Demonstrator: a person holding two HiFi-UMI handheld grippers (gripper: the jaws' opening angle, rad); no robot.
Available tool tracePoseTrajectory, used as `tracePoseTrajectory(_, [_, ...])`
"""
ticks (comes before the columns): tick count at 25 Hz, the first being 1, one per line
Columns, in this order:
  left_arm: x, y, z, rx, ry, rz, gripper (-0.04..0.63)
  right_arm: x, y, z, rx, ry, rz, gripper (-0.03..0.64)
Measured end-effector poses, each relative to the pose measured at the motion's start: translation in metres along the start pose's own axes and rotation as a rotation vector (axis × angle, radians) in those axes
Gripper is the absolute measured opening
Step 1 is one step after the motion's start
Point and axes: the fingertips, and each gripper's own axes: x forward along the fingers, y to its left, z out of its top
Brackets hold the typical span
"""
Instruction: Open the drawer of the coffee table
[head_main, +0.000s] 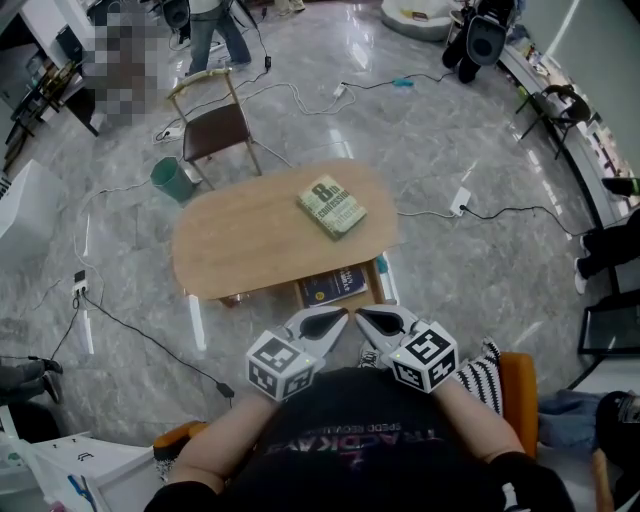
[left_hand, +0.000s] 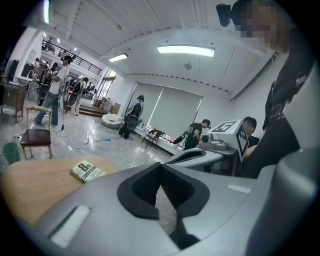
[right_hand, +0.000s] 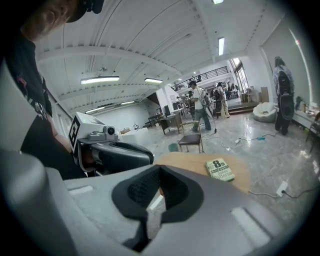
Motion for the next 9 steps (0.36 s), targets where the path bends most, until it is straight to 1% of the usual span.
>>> tracePoseTrajectory(4, [-0.0021,-0.0008,-0.0015,-0.006,0.002,-0.007,0.005,-0.0002,0.0021,0.0008,-0.002,0.002,0.000,0.002])
tracePoseTrajectory(9, [-0.0053,0.0012,-0.0053,0.009,-0.005,-0.008,0.005,0.0003,0.0053,0.0018,-0.006,0.003,0.004,0.002])
